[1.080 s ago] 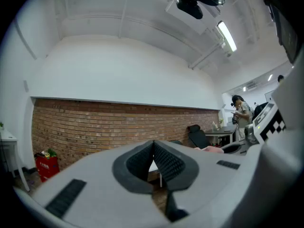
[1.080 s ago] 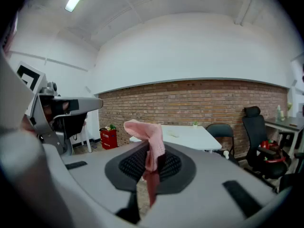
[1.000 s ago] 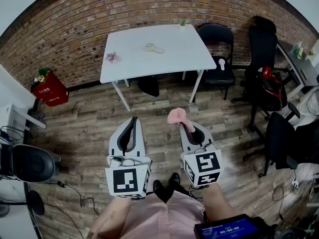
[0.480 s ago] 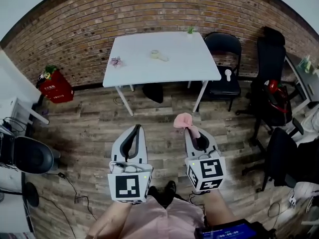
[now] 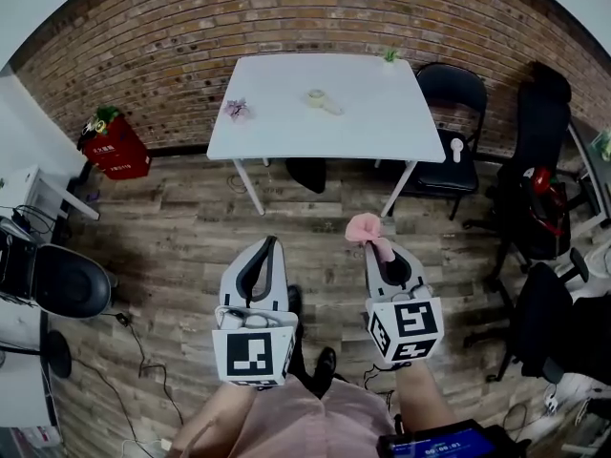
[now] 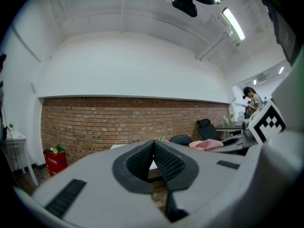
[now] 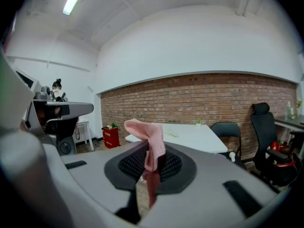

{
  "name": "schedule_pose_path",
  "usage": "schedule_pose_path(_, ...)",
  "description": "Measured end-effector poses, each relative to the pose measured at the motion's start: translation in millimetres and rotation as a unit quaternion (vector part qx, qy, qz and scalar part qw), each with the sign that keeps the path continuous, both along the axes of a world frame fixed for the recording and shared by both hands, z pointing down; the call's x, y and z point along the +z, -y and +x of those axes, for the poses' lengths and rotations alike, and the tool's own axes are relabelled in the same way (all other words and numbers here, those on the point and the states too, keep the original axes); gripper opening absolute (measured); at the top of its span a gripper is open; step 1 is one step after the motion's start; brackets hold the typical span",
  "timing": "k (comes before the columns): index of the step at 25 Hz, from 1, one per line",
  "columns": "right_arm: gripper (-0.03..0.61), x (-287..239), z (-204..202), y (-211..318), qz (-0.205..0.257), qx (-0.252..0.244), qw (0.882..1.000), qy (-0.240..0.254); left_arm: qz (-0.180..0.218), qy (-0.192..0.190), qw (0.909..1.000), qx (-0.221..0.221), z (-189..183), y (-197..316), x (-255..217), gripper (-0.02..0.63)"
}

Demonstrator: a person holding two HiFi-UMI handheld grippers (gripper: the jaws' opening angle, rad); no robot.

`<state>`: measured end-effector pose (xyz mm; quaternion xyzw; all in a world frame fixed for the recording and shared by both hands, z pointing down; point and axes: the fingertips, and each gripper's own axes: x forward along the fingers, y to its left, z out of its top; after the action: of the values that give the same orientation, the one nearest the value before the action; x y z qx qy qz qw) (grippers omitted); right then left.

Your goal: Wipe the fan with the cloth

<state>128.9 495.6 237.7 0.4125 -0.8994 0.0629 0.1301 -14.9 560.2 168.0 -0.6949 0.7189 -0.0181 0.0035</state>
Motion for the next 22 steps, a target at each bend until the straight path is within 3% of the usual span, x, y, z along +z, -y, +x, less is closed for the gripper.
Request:
schedule_pose_path(14,0.038,20.4,-106.5,155.8,-0.023,0.011,1.0,-0.005,-0.012,-0.008,0.9998,0.015,-112.5,165.9,21.4,0.011)
schedule_pose_path(22,0.038,-1.3,-122.8,217.1,-0.007,0.042,0.999,-0.006,-0.005,-0.009,0.9989,0.046,-134.9,228.2,9.0,0.012)
